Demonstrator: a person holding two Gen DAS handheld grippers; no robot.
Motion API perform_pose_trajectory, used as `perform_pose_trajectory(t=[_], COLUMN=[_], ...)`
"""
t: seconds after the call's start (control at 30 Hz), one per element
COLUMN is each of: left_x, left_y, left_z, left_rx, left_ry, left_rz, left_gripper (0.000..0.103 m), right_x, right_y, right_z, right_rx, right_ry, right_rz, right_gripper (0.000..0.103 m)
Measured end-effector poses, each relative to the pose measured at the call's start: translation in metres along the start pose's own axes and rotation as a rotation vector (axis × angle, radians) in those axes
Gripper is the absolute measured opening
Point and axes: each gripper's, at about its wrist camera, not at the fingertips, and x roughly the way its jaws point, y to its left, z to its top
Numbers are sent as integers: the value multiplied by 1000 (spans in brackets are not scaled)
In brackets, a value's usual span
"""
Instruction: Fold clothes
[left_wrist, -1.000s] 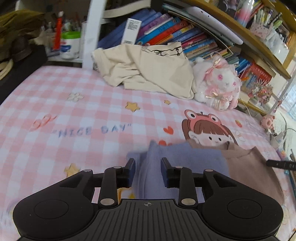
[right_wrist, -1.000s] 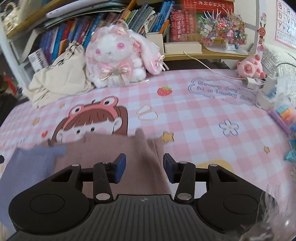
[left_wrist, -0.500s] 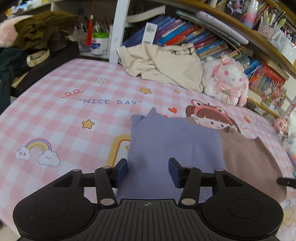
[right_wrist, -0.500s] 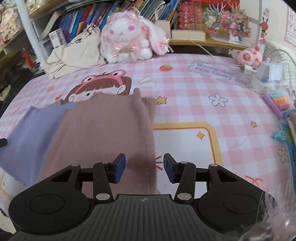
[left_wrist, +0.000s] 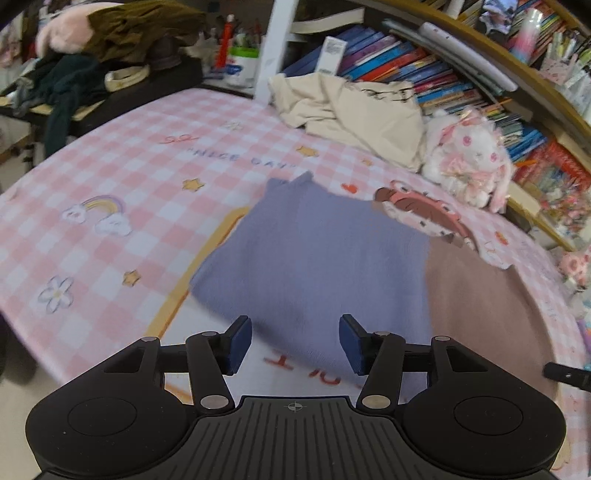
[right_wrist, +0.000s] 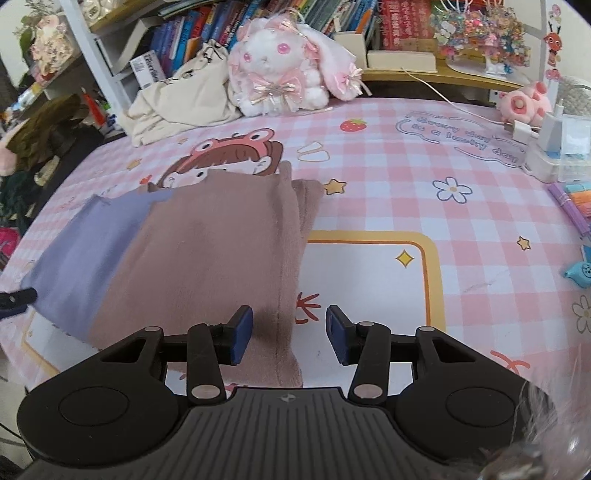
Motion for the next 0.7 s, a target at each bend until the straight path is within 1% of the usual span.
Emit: perform_pose_trajectory(t=[0.07,0.17,0.23,0.4,0.47,0.57,0.7], left_x=[-3,-6,-6,-4,-3,-1,3], left_y=[0,8,11,8,7,7,8], left_z=[-5,-8,-9,-10,-10,-9,-9], left_rx=[-34,-140,-182,-202,-211,-233,-237], left_ry=[7,15,17,5,4,20,36], left_rz=[17,4,9,36,33,9,23], left_gripper=[53,53,52,52,52,53,53], right_x=[-1,0,-2,-6,-6,-6,-4], right_y=[0,0,0,-2,-3,-2,-2], right_z=[-2,-5,-6,-7,-7,-6,-4], right_rx=[-6,-19,-29,-28,-22,-19,-21], right_ry=[-1,11,12,3,5,9,9], right_rz=[18,34,38,57,57,61,62], right_gripper=[41,41,41,41,41,41,41])
